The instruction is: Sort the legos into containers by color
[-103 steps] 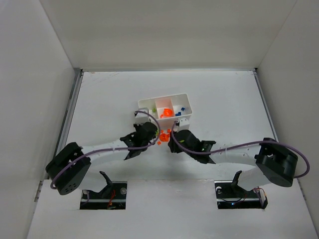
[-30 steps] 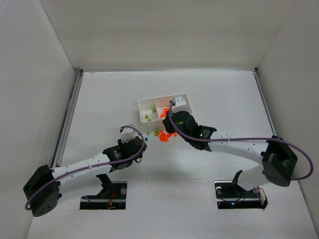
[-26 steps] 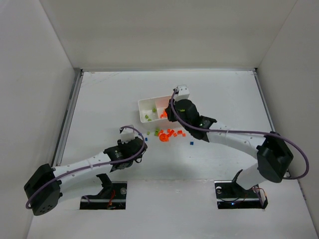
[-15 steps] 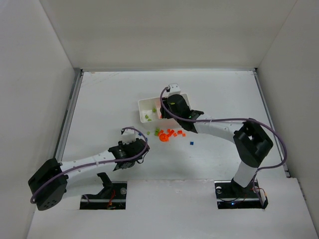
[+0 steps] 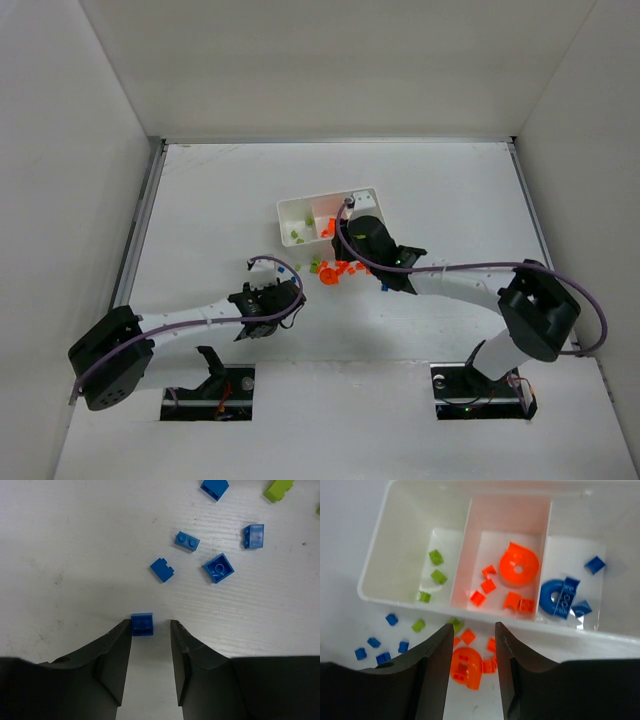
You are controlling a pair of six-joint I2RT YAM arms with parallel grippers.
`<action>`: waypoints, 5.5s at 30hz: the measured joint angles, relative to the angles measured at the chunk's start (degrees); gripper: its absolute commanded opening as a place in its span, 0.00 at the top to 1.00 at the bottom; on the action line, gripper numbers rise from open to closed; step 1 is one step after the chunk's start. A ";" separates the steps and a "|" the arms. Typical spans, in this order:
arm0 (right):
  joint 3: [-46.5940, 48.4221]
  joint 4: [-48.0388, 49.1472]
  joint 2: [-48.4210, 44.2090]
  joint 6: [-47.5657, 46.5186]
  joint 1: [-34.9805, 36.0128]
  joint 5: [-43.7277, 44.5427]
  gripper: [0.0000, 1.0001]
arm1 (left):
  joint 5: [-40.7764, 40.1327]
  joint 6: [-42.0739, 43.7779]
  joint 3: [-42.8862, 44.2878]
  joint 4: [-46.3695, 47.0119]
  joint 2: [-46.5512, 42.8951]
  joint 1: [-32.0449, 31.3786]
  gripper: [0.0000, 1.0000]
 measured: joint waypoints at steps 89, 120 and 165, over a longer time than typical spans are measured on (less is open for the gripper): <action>-14.32 -19.50 -15.17 19.50 2.40 13.20 0.82 | 5.25 17.64 0.04 13.97 -9.68 7.23 0.63; -2.29 -5.01 -4.68 6.05 -2.51 1.51 0.52 | 1.66 7.63 -2.71 13.20 0.31 6.69 0.73; -29.03 -4.72 -25.20 20.09 8.22 5.05 0.58 | 16.31 19.80 46.62 29.55 37.48 7.61 0.83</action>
